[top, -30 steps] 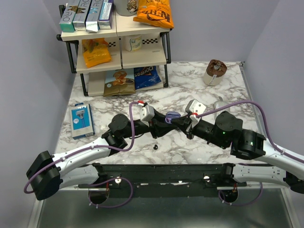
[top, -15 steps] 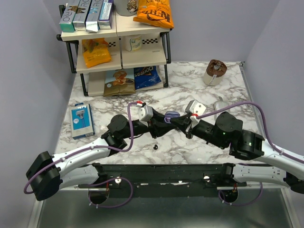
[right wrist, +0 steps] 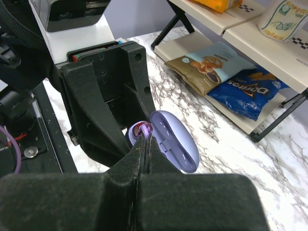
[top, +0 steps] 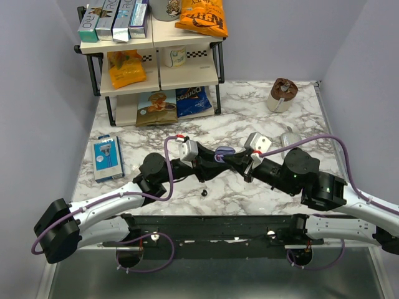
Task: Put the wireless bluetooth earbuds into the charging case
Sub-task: Place the earbud in the charging case.
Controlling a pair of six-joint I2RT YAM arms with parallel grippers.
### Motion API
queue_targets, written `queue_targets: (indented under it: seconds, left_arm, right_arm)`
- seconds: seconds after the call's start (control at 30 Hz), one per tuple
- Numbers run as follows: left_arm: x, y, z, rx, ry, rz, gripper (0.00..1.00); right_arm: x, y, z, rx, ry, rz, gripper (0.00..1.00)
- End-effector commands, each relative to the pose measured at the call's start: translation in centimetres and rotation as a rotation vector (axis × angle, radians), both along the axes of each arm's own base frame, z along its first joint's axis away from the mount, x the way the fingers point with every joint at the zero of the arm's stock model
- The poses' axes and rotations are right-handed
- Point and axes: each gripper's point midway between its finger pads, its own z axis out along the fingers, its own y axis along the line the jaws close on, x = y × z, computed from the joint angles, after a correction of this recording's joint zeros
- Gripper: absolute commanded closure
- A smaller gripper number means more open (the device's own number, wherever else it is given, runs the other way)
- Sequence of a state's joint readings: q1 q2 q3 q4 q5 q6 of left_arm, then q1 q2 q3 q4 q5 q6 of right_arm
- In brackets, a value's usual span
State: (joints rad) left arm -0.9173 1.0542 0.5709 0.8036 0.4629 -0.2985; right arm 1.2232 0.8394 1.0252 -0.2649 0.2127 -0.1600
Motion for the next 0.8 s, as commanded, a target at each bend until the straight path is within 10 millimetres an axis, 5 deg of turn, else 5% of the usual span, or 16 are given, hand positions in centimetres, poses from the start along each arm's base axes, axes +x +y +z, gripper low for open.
queue_targets:
  seconds: [0.0,0.77]
  left_arm:
    - [-1.34,1.01,3.71,-0.119,-0.099,-0.026,1.0]
    - [-1.53,1.57,3.76,-0.136,-0.123,-0.012,1.0]
  right_arm:
    - [-0.44,0.68,-1.95,-0.061,0.008,0.037,0.99]
    - [-0.64,1.29,-1.65,-0.038,0.021,0.054,0.99]
